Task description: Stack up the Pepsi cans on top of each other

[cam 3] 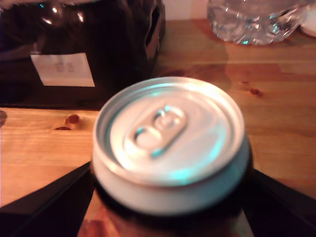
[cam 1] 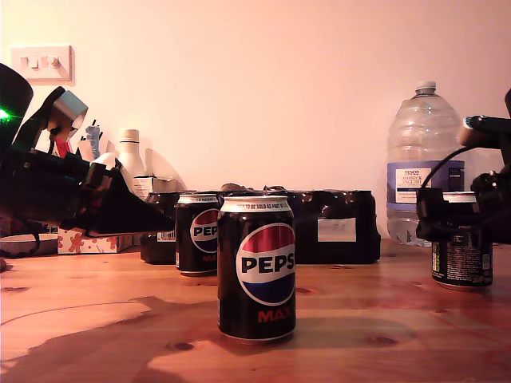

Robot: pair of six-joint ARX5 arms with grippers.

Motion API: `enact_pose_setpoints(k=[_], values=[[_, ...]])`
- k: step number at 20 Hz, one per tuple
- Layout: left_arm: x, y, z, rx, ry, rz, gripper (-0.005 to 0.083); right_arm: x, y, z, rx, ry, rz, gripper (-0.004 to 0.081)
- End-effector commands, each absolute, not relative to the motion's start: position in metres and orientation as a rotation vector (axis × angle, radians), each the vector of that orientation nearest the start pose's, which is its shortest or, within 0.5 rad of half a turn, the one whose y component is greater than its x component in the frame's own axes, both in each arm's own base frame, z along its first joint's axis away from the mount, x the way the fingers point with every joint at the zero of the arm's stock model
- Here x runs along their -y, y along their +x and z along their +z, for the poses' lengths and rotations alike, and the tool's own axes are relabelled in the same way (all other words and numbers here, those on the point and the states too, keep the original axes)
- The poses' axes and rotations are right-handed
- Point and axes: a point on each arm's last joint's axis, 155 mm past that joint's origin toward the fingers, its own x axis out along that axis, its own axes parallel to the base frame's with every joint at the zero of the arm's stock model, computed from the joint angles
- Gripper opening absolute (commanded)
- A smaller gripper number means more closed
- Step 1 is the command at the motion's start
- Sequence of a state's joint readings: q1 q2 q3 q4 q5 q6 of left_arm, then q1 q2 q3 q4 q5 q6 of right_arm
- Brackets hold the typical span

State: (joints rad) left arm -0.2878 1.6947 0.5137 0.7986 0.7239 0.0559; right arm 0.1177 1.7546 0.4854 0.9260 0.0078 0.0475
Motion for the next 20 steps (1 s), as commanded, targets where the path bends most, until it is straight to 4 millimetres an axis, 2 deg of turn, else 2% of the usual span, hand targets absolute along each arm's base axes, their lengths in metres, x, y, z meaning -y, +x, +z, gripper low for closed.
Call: enact_pose_setpoints(k=[1,3,5,6,7,8,9,10,16,20], values=[[0.228,0.338,0.088,-0.337,-0.019,-1.014,-0.0021,-0.049,0.434,0.064,-0.339,0.022,0.098,0.0740],[0.227,0.343,0.089,-0.317,0.014,-0.998,0.0004,-0.049,0.433,0.062,-0.347,0.022,0.099,0.0602],[0.221,0.353,0.090,-0.306,0.039,-0.944,0.0129,-0.053,0.432,0.060,-0.358,0.021,0.106,0.0378],[0.219,0.356,0.090,-0.304,0.044,-0.925,0.0260,-0.055,0.432,0.059,-0.359,0.020,0.115,0.0270],[0.216,0.360,0.090,-0.301,0.050,-0.899,0.0438,-0.056,0.432,0.060,-0.358,0.021,0.118,0.0216],[0.213,0.365,0.090,-0.296,0.057,-0.869,0.0607,-0.058,0.432,0.061,-0.355,0.032,0.125,0.0198],[0.209,0.370,0.089,-0.295,0.065,-0.832,0.0738,-0.063,0.432,0.062,-0.349,0.033,0.141,0.0192],[0.205,0.374,0.088,-0.295,0.071,-0.803,0.0795,-0.066,0.432,0.063,-0.348,0.036,0.159,0.0192],[0.206,0.383,0.079,-0.294,0.092,-0.798,0.0792,-0.082,0.432,0.066,-0.344,0.035,0.207,0.0193],[0.204,0.401,0.079,-0.269,0.084,-0.792,0.0792,-0.087,0.430,0.065,-0.345,0.031,0.221,0.0193]])
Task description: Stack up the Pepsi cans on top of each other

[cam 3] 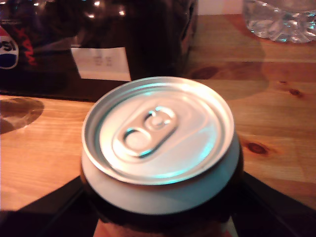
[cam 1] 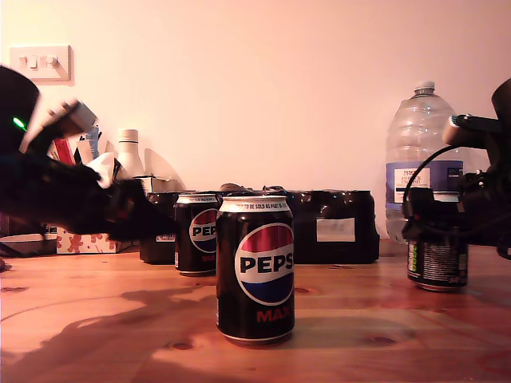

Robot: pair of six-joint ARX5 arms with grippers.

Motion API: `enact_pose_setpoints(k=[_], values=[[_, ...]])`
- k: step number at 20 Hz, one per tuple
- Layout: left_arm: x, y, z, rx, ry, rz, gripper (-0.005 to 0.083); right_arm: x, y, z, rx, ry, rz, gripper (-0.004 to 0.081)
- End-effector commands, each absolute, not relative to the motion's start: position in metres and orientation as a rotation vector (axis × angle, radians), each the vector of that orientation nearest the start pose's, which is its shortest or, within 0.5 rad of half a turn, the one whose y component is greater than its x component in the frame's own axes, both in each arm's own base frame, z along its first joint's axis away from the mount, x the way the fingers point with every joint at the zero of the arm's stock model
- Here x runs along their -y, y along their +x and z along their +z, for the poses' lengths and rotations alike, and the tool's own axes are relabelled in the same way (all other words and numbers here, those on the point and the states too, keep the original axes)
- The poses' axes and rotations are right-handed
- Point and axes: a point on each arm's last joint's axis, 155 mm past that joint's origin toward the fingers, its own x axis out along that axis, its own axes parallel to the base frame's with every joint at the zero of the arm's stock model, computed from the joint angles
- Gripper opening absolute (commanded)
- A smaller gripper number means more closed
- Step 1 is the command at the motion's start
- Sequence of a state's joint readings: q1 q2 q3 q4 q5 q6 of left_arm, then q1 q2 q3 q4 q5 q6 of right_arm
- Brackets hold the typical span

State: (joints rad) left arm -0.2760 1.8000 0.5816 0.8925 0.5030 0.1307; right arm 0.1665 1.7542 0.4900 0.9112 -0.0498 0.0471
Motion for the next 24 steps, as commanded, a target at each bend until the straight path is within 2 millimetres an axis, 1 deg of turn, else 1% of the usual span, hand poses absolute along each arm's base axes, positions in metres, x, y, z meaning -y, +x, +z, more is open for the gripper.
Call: enact_pose_setpoints(k=[1,4,6,10,14,16,18,22,24], values=[[0.200,0.407,0.081,-0.258,0.084,-0.781,0.0792,-0.088,0.430,0.065,-0.349,0.032,0.229,0.0193],[0.189,0.423,0.077,-0.260,0.078,-0.752,0.0792,-0.090,0.429,0.063,-0.355,0.032,0.236,0.0193],[0.187,0.429,0.073,-0.262,0.076,-0.750,0.0792,-0.091,0.428,0.063,-0.357,0.034,0.245,0.0193],[0.202,0.438,0.076,-0.227,0.068,-0.822,0.0792,-0.097,0.427,0.064,-0.354,0.039,0.274,0.0193],[0.205,0.456,0.078,-0.206,0.056,-0.818,0.0792,-0.105,0.425,0.067,-0.347,0.037,0.303,0.0193],[0.207,0.465,0.080,-0.197,0.049,-0.816,0.0792,-0.114,0.424,0.075,-0.324,0.026,0.326,0.0193],[0.210,0.473,0.080,-0.194,0.034,-0.824,0.0792,-0.125,0.422,0.089,-0.288,0.008,0.355,0.0193],[0.216,0.481,0.075,-0.195,0.024,-0.842,0.0792,-0.141,0.415,0.120,-0.229,0.006,0.395,0.0192],[0.216,0.485,0.075,-0.191,0.025,-0.842,0.0792,-0.145,0.409,0.131,-0.219,0.003,0.409,0.0192]])
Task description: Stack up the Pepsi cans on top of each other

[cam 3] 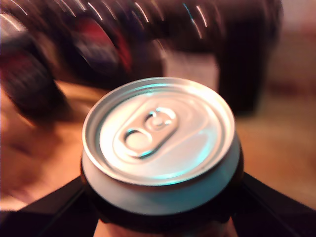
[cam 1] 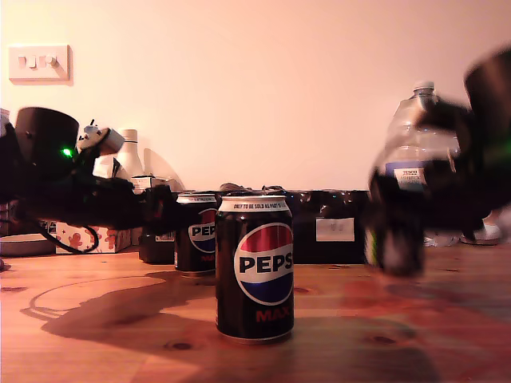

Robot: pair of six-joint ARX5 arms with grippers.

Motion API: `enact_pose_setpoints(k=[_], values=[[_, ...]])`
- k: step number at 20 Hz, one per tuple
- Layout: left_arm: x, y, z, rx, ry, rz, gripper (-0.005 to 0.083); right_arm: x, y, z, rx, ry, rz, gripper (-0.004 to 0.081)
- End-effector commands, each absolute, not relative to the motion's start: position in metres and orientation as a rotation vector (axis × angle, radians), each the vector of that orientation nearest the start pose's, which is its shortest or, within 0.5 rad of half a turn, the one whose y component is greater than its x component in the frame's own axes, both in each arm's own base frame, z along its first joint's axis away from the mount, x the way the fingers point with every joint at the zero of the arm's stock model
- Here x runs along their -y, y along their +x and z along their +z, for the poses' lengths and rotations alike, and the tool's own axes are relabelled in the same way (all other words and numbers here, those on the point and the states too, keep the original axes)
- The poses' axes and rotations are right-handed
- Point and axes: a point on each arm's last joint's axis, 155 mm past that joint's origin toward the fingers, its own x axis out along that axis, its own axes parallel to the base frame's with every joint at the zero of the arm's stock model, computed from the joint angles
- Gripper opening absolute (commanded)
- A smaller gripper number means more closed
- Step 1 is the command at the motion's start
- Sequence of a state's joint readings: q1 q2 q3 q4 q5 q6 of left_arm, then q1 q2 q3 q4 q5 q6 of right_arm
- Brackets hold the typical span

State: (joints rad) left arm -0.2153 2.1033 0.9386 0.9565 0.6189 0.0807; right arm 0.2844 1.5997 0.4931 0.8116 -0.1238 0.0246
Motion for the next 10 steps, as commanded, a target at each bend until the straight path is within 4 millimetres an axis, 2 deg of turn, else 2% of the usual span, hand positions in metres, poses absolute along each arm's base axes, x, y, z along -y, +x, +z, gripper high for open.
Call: enact_pose_setpoints(k=[1,5,10], values=[[0.217,0.487,0.075,-0.188,0.025,-0.842,0.0792,-0.148,0.406,0.137,-0.215,-0.001,0.420,0.0192],[0.220,0.496,0.077,-0.175,0.029,-0.844,0.0792,-0.165,0.389,0.160,-0.198,-0.002,0.481,0.0192],[0.223,0.496,0.079,-0.170,0.032,-0.849,0.0792,-0.189,0.367,0.192,-0.166,-0.002,0.560,0.0192]])
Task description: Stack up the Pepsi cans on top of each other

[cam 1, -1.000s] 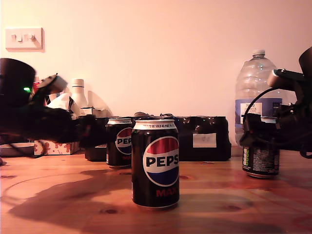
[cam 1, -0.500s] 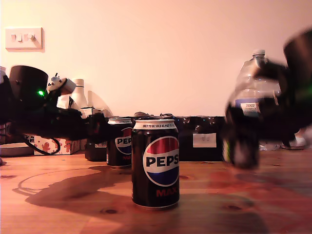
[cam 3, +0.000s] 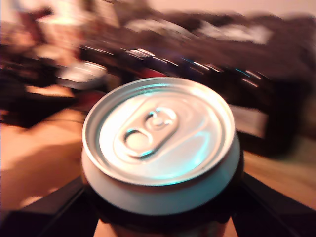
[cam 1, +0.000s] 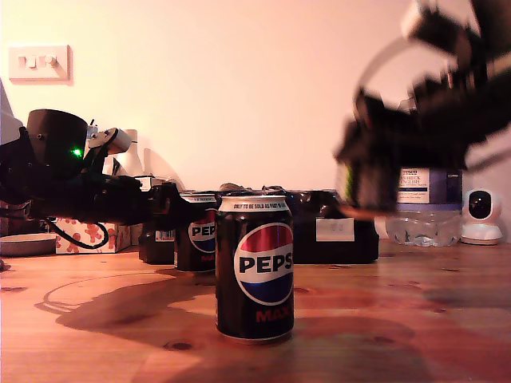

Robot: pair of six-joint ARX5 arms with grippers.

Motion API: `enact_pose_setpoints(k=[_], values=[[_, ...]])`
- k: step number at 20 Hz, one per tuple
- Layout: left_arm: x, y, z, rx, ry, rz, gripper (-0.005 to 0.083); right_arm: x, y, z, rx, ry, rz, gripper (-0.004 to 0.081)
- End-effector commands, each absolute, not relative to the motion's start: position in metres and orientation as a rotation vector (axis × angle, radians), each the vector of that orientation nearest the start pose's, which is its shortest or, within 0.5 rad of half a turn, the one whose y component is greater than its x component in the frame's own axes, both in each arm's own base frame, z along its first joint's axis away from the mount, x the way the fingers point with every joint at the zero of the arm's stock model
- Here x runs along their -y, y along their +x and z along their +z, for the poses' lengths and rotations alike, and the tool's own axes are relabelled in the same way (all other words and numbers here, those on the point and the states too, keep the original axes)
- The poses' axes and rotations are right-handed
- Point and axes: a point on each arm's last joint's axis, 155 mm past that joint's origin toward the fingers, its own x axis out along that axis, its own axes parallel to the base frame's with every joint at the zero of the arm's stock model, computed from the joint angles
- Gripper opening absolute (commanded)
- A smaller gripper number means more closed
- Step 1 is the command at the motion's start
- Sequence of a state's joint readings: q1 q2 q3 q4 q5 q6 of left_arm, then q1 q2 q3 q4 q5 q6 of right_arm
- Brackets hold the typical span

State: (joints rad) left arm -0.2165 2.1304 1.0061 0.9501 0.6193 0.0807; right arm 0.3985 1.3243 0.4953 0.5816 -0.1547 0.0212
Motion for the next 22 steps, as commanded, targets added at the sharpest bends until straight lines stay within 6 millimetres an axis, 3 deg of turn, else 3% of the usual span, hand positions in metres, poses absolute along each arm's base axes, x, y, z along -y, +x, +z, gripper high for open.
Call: enact_pose_setpoints(k=[1,6,11,18,20,22], values=[[0.223,0.496,0.079,-0.169,0.033,-0.850,0.0792,-0.193,0.364,0.197,-0.176,-0.001,0.572,0.0192],[0.227,0.496,0.079,-0.168,0.034,-0.857,0.0792,-0.226,0.352,0.222,-0.231,-0.014,0.654,0.0192],[0.246,0.495,0.074,-0.166,0.049,-0.878,0.0792,-0.250,0.345,0.249,-0.222,-0.022,0.712,0.0192],[0.264,0.491,0.051,-0.228,0.085,-0.913,0.0780,-0.278,0.318,0.247,-0.277,-0.020,0.846,0.0192],[0.265,0.490,0.045,-0.249,0.094,-0.910,0.0694,-0.287,0.311,0.247,-0.282,-0.014,0.874,0.0192],[0.265,0.489,0.043,-0.257,0.093,-0.912,0.0516,-0.293,0.304,0.247,-0.289,-0.006,0.899,0.0192]])
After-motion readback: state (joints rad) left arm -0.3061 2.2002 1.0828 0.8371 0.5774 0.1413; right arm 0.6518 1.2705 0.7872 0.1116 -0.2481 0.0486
